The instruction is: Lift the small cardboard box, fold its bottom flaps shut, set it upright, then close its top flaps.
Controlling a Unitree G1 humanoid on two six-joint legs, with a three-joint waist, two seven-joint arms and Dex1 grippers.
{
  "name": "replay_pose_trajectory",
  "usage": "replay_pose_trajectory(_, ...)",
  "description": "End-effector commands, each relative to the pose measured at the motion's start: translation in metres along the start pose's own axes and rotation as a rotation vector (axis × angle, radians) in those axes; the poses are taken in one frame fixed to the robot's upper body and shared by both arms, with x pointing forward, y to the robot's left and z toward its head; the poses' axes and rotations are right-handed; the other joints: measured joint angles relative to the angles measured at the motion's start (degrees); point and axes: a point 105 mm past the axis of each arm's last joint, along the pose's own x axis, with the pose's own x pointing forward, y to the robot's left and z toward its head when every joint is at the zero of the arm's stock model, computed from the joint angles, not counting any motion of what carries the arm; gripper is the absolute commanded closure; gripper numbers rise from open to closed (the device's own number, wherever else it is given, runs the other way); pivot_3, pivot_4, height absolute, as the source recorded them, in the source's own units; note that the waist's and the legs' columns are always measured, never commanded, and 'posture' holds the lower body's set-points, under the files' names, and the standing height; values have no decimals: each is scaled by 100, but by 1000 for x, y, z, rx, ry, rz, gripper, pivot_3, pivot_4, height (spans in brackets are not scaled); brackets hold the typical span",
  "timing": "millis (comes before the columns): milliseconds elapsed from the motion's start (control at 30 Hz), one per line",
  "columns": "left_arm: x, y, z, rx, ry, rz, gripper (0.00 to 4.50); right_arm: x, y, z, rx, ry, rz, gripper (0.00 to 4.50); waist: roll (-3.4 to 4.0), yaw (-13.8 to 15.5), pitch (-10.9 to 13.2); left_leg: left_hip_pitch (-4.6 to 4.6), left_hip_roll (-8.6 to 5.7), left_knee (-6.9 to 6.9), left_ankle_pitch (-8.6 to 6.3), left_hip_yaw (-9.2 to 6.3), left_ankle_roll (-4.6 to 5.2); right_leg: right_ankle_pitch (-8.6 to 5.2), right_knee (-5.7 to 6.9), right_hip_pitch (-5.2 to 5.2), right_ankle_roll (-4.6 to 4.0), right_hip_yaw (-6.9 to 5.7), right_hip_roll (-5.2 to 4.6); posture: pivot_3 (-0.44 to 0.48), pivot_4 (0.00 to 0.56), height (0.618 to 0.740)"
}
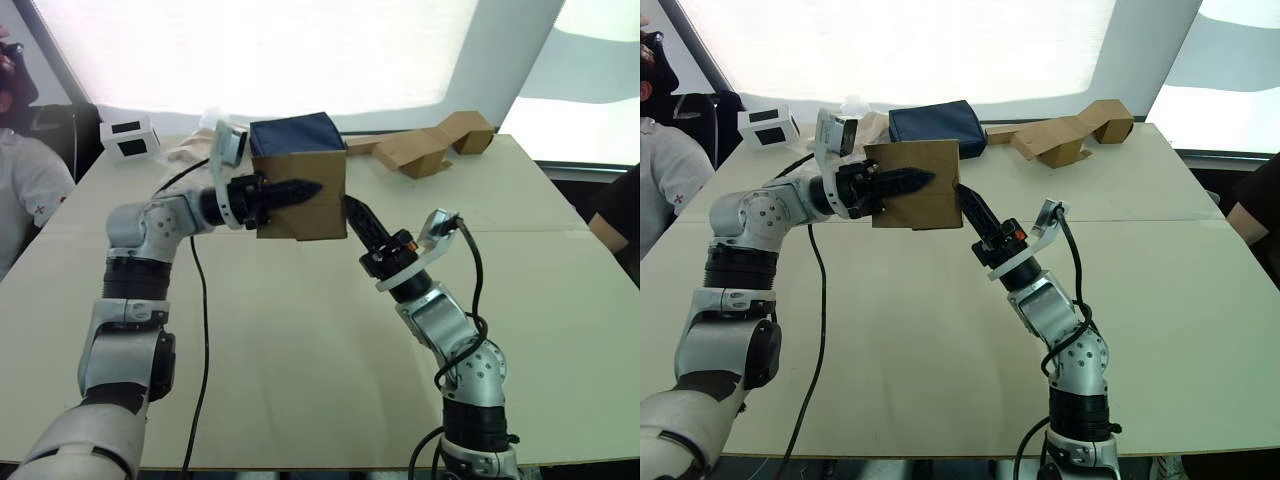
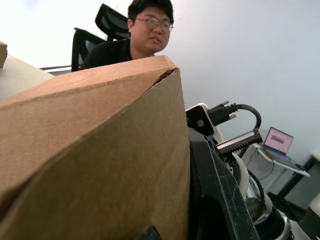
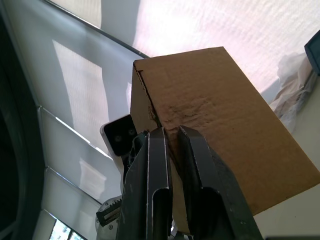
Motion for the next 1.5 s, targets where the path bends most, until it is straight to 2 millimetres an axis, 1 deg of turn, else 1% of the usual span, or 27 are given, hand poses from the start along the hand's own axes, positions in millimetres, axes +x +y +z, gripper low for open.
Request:
replay_pose_trajectory(33, 0, -7, 19, 59, -35, -20, 4500, -4, 20, 6, -63, 36, 65, 4143, 0, 2, 0, 0, 0, 0, 0, 0, 0, 0, 0, 0, 0, 0, 0, 0, 150, 740)
replay_pose_trajectory(100, -3, -8, 23, 59, -45, -19, 4500, -10, 24, 16, -112, 36, 61, 4143, 0, 7, 0, 0, -1, 0, 0, 0, 0, 0, -1, 0, 0, 0, -1, 0, 150, 740)
replay_pose_trajectory(233, -6, -9, 24, 55, -47, -20, 4500, -17, 35, 29, -179, 43, 70, 4143, 0, 8, 0, -1, -1, 0, 0, 0, 0, 0, -1, 0, 0, 0, -1, 0, 150, 740)
replay_pose_trajectory(267, -6, -9, 23, 53, -46, -20, 4500, -17, 36, 30, -190, 43, 68, 4347, 0, 2, 0, 0, -1, 0, 0, 0, 0, 0, -1, 0, 0, 0, -1, 0, 150, 740)
replay_pose_trajectory(300, -6, -8, 23, 52, -45, -20, 4500, -18, 37, 32, -197, 41, 66, 4347, 0, -1, 0, 0, -1, 0, 0, 0, 0, 0, -1, 0, 0, 0, -1, 0, 150, 740)
replay_pose_trajectory(400, -6, -8, 22, 49, -42, -21, 4500, -18, 33, 39, -243, 27, 33, 4347, 0, -1, 0, 0, 1, 0, 0, 0, 0, 0, -1, 0, 0, 0, 1, 0, 150, 740)
replay_pose_trajectory(467, -4, -8, 22, 49, -41, -25, 4500, -15, 24, 43, -281, 13, -14, 4347, 0, 2, 0, 0, 0, 0, 0, 0, 0, 0, -1, 0, 0, 0, 1, 0, 150, 740)
replay_pose_trajectory(533, -3, -8, 22, 50, -41, -27, 4500, -12, 18, 44, -313, 22, -43, 4347, 0, 3, 0, 0, 0, 0, 0, 1, 0, 0, -1, 0, 0, 0, 1, 0, 150, 740)
replay_pose_trajectory(600, -2, -8, 22, 51, -39, -30, 4500, -8, 10, 41, -357, 46, -78, 4347, 0, 4, 0, 0, -1, 0, 0, 1, 0, 0, -1, 0, 0, 1, 2, 0, 150, 740)
replay_pose_trajectory(667, 0, -8, 21, 52, -33, -36, 4500, 3, 5, 33, -408, 88, -85, 4347, 0, -5, 0, 0, 0, 0, 0, 1, 0, 0, -1, 0, 0, 1, 2, 0, 150, 740)
replay_pose_trajectory(800, 2, -8, 18, 52, -22, -39, 4500, 16, 14, 14, -420, 145, -18, 4347, 0, -1, 0, 1, 0, 0, 0, 1, 0, 0, 1, -1, -1, 1, 4, 0, 150, 740)
replay_pose_trajectory(867, 3, -8, 17, 53, -15, -41, 4500, 20, 16, 7, -425, 159, -4, 4347, 0, 2, 0, 0, 1, 0, 0, 0, 0, 0, 1, -2, -1, 2, 3, 0, 150, 740)
replay_pose_trajectory(967, 3, -9, 17, 54, -12, -44, 4500, 21, 18, 2, -437, 170, 4, 4347, 0, 9, 0, -1, -1, 0, 0, 1, 0, 0, 1, -2, -1, 1, 0, 0, 150, 740)
replay_pose_trajectory(1000, 2, -9, 17, 55, -6, -44, 4500, 20, 18, 4, -446, 168, 2, 4347, 0, 11, 0, 0, -1, 0, 0, 1, 0, 0, 1, -2, 0, 2, 0, 0, 150, 740)
replay_pose_trajectory(1100, 1, -11, 17, 76, 29, -40, 4500, 12, 19, 18, -491, 153, -21, 4347, 0, 11, 0, -1, -1, 0, 0, 1, 0, 0, 1, -2, 0, 1, 0, 0, 150, 740)
replay_pose_trajectory(1167, 1, -13, 19, 114, 73, -38, 4500, 2, 18, 31, -548, 166, -49, 4347, 0, 21, 0, -1, -2, 0, 0, 1, 0, 0, 1, -2, -1, 1, 0, 0, 150, 740)
replay_pose_trajectory(1200, 2, -13, 18, 183, 143, -19, 4500, -7, 15, 39, -612, 213, -77, 4347, 0, 27, 0, -2, -3, 0, 0, 0, 0, 0, 1, -2, -1, 1, -1, 0, 150, 740)
replay_pose_trajectory(1267, 4, -12, 15, 287, 260, 10, 4500, -21, 11, 45, -726, 317, -115, 4347, 0, 50, 0, -4, -9, 0, 0, -1, 0, 0, -2, -2, -1, 0, -4, 0, 150, 740)
replay_pose_trajectory(1300, 4, -11, 13, 323, 318, 19, 4500, -29, 9, 47, -783, 381, -130, 4347, 0, 51, 0, -4, -11, 0, 0, -1, 0, 0, -6, 0, -1, 0, -6, 0, 150, 740)
replay_pose_trajectory(1333, 4, -12, 12, 368, 391, 11, 4500, -40, 6, 45, -866, 489, -144, 4347, 0, 46, 0, -5, -11, 0, -1, 0, 1, 0, -12, 0, 0, 0, -6, 0, 150, 740)
replay_pose_trajectory(1400, 1, -9, -2, 489, 697, 4, 4500, -69, 0, 41, -1036, 752, -165, 4347, 6, 56, 4, -7, -14, -2, -2, 1, 4, -1, -21, 3, 0, -2, -2, 0, 150, 740)
replay_pose_trajectory(1467, 1, -7, -11, 600, 896, -30, 4500, -89, -2, 35, -1129, 938, -154, 4347, 9, 51, 3, -5, -25, -3, -3, -1, 6, -1, -28, 8, 1, -3, 6, 0, 150, 740)
replay_pose_trajectory(1500, 3, -4, -14, 631, 951, -37, 4500, -94, -2, 32, -1148, 988, -142, 4347, 6, 46, 1, -3, -30, -12, -3, -2, 7, -1, -38, 10, 1, 0, 8, 0, 150, 740)
